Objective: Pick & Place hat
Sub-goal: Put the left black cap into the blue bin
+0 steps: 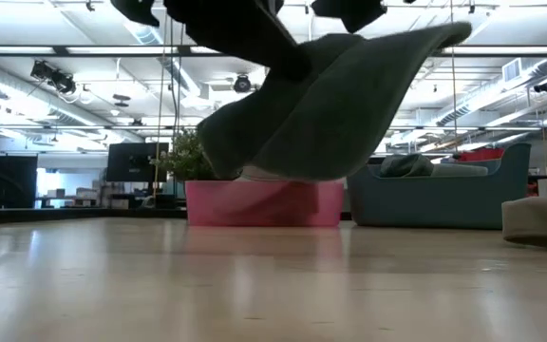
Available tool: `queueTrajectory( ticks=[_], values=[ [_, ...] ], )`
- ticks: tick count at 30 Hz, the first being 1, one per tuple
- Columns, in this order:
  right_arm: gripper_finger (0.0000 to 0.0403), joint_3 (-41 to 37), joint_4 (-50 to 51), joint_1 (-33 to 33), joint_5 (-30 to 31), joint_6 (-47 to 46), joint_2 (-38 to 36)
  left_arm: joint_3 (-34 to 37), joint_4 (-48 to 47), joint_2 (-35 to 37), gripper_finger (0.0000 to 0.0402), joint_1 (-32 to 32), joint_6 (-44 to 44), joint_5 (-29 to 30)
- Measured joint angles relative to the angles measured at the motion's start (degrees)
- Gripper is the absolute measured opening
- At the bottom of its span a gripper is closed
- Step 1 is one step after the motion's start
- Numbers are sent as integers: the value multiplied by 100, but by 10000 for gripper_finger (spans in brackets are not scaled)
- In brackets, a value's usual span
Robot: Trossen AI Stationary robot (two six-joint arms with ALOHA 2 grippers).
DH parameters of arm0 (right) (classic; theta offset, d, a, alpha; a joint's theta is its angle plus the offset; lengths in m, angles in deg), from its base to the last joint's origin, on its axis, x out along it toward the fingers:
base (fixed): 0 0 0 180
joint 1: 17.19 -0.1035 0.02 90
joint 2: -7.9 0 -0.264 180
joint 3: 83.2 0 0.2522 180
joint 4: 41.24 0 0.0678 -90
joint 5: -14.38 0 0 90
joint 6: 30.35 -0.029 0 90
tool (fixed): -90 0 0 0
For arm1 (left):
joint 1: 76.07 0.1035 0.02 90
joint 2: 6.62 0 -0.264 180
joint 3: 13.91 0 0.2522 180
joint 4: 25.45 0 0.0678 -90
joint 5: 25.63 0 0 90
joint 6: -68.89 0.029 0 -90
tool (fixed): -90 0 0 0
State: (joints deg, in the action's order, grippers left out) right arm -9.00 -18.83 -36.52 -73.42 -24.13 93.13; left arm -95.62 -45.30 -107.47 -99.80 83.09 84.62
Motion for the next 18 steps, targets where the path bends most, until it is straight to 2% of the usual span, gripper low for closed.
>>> queueTrajectory(
  ticks=[5,11,18],
  values=[
    [178,0,313,253,32,239,-2,2,-18,0,10,152,97,2],
    [211,0,919,491,20,289,0,2,-27,0,10,346,312,2],
    [231,0,1038,644,-445,800,0,4,7,0,12,618,313,-4]
  ],
)
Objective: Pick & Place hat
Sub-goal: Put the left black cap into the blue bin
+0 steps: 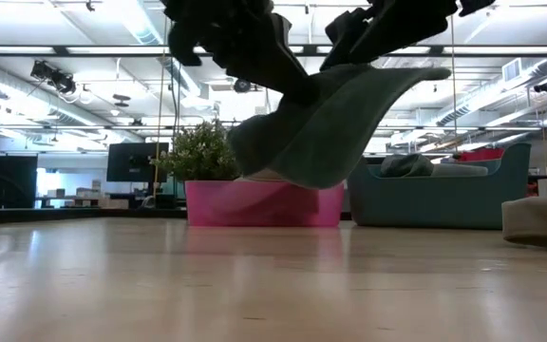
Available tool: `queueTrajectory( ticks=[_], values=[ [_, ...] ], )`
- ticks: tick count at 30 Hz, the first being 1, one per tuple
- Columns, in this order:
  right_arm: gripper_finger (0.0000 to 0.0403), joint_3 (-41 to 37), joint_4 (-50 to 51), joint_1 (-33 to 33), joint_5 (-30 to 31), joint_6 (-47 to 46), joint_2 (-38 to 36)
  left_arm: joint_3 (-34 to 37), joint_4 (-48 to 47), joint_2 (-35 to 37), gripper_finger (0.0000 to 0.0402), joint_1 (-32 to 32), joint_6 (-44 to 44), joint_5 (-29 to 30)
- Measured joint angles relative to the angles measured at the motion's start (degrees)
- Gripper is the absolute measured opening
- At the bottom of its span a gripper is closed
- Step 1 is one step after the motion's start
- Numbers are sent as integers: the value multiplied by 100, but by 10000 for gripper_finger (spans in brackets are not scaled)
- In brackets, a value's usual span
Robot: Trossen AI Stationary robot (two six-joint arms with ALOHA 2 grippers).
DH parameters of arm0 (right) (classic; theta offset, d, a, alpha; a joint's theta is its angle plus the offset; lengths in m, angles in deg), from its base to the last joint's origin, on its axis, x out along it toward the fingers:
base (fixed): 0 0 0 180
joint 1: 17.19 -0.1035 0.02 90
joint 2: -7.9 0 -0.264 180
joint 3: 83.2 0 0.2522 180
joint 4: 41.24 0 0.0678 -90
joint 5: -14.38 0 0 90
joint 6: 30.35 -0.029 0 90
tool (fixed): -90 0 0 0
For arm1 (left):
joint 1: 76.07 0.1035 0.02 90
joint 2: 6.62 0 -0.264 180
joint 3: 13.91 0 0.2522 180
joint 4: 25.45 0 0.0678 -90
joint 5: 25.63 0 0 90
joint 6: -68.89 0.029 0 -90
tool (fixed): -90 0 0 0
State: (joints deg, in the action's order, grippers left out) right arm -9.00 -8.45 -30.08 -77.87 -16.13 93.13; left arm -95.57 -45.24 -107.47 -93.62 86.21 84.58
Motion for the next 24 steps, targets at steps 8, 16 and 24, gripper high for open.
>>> queueTrajectory(
  ticks=[8,16,24],
  values=[
    [190,5,429,274,-49,430,-7,9,343,-9,13,137,45,15],
    [52,11,703,379,-100,418,-7,9,394,-9,15,197,-71,96],
    [23,0,783,390,-128,-130,-4,9,396,-9,70,443,-1007,213]
  ],
)
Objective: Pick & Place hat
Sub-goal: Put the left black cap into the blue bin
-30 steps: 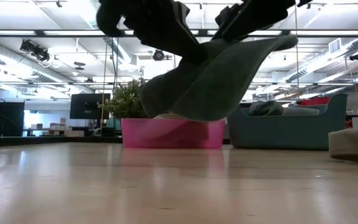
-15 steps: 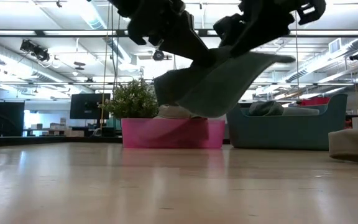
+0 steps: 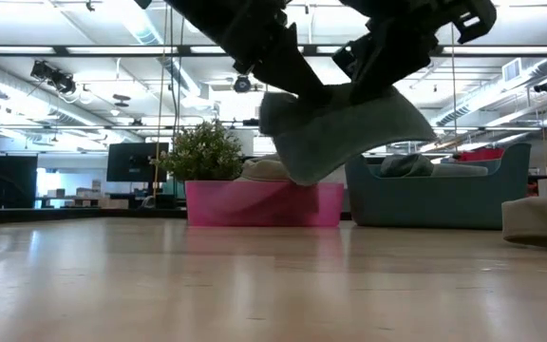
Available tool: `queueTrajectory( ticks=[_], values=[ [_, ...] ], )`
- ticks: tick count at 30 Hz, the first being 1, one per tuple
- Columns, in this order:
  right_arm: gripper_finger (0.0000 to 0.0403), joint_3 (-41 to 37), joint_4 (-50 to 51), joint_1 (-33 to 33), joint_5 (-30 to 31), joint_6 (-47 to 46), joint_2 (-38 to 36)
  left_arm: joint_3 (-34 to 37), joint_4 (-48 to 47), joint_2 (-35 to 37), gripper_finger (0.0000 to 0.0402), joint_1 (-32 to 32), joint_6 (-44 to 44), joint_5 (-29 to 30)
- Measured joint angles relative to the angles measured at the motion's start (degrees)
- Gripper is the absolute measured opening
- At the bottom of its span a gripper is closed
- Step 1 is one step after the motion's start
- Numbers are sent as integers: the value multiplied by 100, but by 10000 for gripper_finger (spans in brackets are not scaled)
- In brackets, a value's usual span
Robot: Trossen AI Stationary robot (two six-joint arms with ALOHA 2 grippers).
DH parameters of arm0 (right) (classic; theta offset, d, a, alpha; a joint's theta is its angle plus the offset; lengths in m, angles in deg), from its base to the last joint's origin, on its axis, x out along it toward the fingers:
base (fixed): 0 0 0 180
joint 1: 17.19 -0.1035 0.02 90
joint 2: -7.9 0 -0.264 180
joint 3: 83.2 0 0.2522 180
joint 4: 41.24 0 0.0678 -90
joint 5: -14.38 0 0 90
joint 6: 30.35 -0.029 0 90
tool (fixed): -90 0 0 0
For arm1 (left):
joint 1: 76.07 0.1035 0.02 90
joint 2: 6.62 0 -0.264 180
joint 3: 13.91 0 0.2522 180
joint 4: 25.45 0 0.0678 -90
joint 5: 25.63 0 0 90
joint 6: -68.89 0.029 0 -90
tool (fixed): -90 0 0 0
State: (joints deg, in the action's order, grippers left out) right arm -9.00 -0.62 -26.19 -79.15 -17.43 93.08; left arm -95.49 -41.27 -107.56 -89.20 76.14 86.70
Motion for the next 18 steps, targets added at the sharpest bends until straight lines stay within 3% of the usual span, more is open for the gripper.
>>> queueTrajectory(
  ticks=[5,9,14,18],
  values=[
    [8,0,34,-8,29,-732,2,-2,0,2,133,17,-78,55],
    [12,0,140,-69,565,-1430,4,-2,2,11,172,-72,-383,463],
    [16,0,764,-111,1158,-2371,4,-2,-44,11,187,-198,-736,1345],
    [11,-3,1180,-127,1970,-3005,-55,-5,-49,11,185,-244,-1130,1495]
  ],
)
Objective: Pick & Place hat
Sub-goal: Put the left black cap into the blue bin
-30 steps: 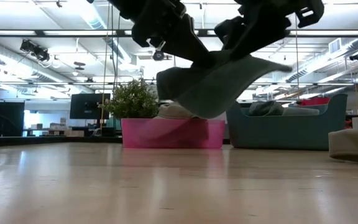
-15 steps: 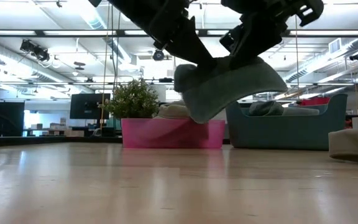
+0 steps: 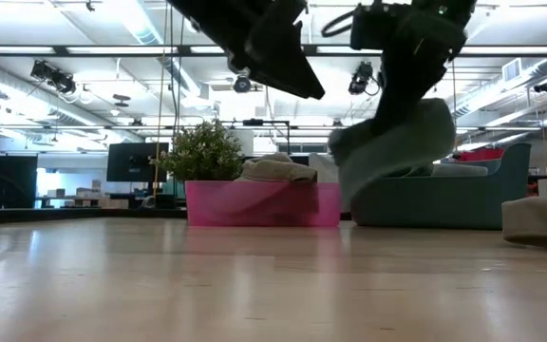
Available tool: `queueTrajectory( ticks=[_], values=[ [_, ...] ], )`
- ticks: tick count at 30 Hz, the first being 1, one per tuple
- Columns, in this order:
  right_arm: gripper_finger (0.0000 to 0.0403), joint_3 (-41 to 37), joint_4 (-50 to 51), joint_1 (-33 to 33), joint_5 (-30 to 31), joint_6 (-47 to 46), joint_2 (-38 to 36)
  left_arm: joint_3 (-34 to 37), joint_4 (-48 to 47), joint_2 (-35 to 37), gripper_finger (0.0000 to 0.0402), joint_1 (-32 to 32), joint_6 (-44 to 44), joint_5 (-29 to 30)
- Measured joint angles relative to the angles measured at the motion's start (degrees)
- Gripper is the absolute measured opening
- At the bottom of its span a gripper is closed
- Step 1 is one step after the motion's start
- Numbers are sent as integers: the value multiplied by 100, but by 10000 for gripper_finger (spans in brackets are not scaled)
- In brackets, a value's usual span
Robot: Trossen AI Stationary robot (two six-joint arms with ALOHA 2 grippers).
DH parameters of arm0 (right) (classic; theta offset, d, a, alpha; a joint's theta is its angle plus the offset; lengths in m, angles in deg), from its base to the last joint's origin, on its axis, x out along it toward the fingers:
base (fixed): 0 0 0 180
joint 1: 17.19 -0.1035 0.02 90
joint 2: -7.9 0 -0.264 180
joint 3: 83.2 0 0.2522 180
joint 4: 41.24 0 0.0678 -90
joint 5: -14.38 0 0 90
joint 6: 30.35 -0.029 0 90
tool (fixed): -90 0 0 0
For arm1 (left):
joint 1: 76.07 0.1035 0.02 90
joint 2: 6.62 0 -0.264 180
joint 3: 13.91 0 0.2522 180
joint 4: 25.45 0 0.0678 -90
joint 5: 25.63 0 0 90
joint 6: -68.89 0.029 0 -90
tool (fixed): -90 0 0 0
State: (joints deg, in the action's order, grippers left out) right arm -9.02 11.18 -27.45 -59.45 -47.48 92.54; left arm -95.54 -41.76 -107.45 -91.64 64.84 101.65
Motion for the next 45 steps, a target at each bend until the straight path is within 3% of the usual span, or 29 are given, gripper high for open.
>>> queueTrajectory(
  ticks=[10,14,19,22,25,31,36,45],
  values=[
    [10,368,1103,12,3091,-1093,-924,-7,-236,2,177,-9,-327,4],
    [11,370,1738,168,3740,-2014,-1204,-7,-249,2,177,-10,-327,2],
    [11,228,2596,611,4421,-3977,-1220,-5,-260,2,177,-9,-329,2],
    [11,-134,2447,1002,4477,-4794,-1190,-5,-288,2,177,-9,-329,0],
    [14,-657,1675,1429,4460,-4987,-1145,-5,-288,2,177,-9,-329,0],
    [16,-1947,-694,2055,3729,-4882,-1088,-1,-353,2,177,-9,-582,-2],
    [17,-2822,-2279,2187,3296,-4886,-1054,-1,-427,2,177,-11,-584,-2],
    [18,-2894,-2401,2186,3118,-4269,-1051,-1,-504,2,177,2,-584,-2]
  ],
)
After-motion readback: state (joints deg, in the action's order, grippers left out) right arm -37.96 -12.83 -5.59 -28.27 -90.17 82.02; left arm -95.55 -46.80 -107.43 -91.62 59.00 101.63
